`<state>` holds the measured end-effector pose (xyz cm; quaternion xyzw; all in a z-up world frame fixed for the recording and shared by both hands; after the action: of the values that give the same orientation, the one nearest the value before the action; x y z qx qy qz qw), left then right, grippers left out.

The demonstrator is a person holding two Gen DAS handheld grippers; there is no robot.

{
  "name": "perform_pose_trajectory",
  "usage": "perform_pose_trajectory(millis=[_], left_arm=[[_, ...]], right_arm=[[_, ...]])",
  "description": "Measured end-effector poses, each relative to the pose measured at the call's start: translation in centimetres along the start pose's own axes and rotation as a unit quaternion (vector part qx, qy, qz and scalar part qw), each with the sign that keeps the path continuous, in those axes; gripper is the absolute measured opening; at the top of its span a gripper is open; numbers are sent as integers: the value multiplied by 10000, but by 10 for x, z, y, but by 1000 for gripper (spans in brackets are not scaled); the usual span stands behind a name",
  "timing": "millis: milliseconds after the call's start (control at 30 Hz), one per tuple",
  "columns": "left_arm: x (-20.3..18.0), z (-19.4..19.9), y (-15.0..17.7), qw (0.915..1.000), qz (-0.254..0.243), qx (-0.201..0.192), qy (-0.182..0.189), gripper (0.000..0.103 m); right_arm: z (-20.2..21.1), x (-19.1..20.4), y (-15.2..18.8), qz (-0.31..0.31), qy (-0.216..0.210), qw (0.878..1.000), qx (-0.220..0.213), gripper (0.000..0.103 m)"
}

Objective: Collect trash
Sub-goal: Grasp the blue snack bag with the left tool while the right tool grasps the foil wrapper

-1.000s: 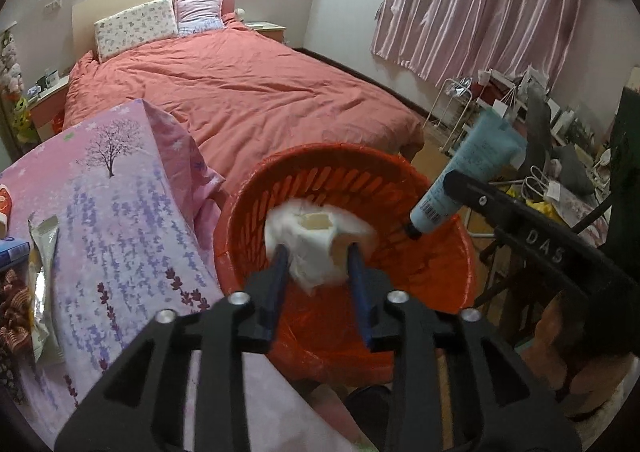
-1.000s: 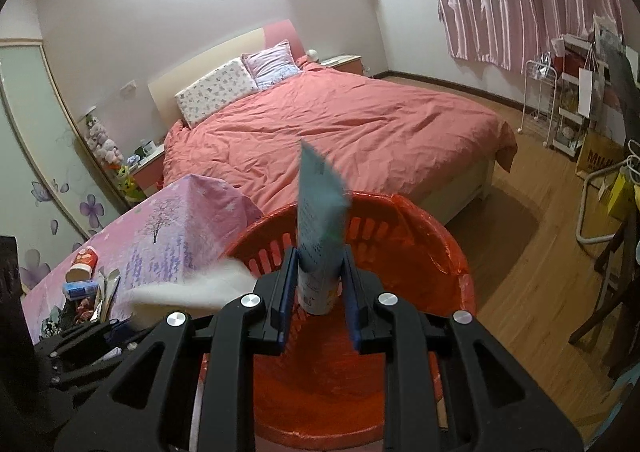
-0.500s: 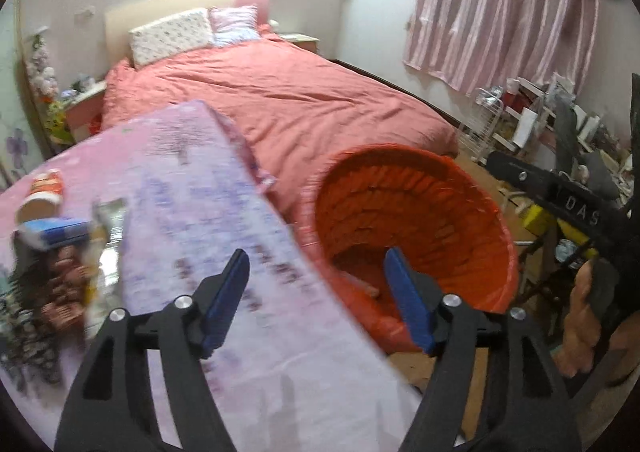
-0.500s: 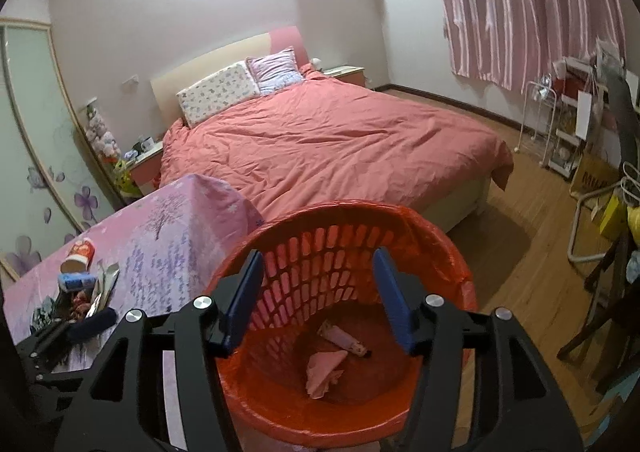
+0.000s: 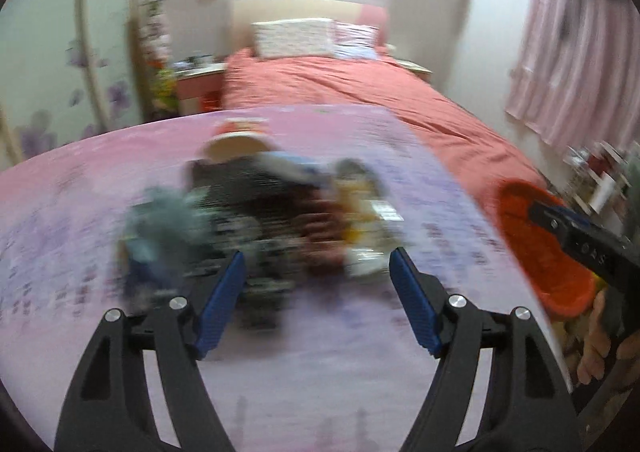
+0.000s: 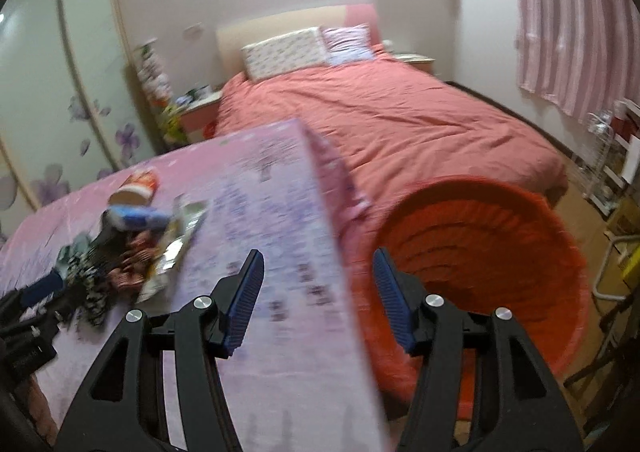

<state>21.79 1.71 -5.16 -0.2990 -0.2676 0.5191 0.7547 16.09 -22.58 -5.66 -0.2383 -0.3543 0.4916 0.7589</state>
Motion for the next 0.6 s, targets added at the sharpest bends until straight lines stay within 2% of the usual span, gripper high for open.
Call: perform_pose_trajectory(millis=[167,300,467,600], left_arm=[[76,3,21,9966,646,173,-479,73],[106,-1,30,9934,961,295,-547,73],[118,-13,39,9913,1145,453,-468,73],[112,-28,39,9910,1163,544,-384,73]], right_arm=[[-15,53,12,308,-366,9985,257,57],[-30,79,15,380,-559,9966,467,57],[-60,97,22,404,-478,9948,807,56],[-73,103,29,446,-491,9925,1022,56]])
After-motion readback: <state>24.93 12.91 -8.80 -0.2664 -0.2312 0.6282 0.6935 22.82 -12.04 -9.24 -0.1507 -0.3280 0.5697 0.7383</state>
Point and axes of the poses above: each gripper's, at about its wrist camera, not at the fingertips, and z roughly against the way its jaws point, x to its left, y to its underside, the point moved 2 cm from there along -z, roughly the way its jaws point, and after that the axes turned 12 degrees about -z, right-handed, at the moved point
